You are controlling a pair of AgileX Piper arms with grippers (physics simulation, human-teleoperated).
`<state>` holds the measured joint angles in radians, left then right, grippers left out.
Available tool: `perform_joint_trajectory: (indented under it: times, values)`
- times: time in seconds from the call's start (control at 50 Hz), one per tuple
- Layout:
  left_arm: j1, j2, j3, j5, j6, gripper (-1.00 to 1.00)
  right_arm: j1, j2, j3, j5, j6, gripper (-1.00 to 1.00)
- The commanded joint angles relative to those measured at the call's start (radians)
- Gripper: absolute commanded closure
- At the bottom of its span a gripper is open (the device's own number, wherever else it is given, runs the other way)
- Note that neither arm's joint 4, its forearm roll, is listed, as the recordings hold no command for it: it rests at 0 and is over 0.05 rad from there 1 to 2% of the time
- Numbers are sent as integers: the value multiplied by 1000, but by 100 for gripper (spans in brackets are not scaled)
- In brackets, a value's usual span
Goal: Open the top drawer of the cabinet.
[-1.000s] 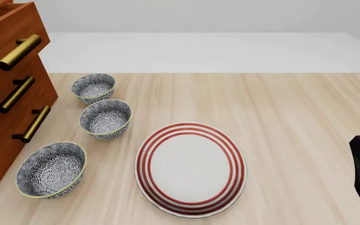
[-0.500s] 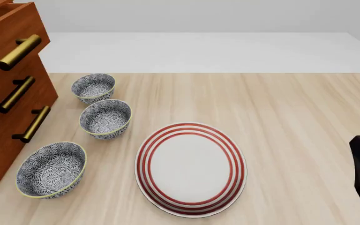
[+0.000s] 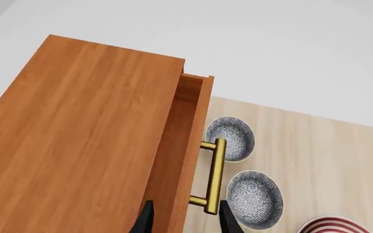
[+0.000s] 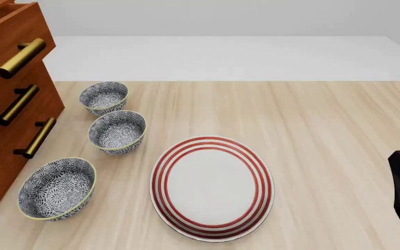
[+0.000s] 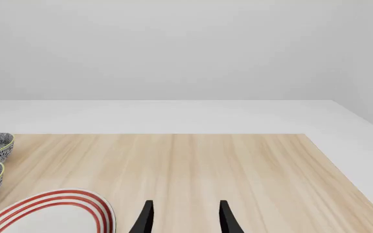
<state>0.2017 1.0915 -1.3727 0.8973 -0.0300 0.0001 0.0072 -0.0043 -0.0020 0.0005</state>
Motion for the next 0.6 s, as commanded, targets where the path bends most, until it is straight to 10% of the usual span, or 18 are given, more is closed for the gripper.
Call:
perform_joint_trajectory:
  times: [0.02, 0.6]
  values:
    - [3, 22, 19, -16, 13, -100, 0, 0, 0, 0, 0, -100]
    - [12, 73, 35, -42, 44, -100, 0, 0, 0, 0, 0, -100]
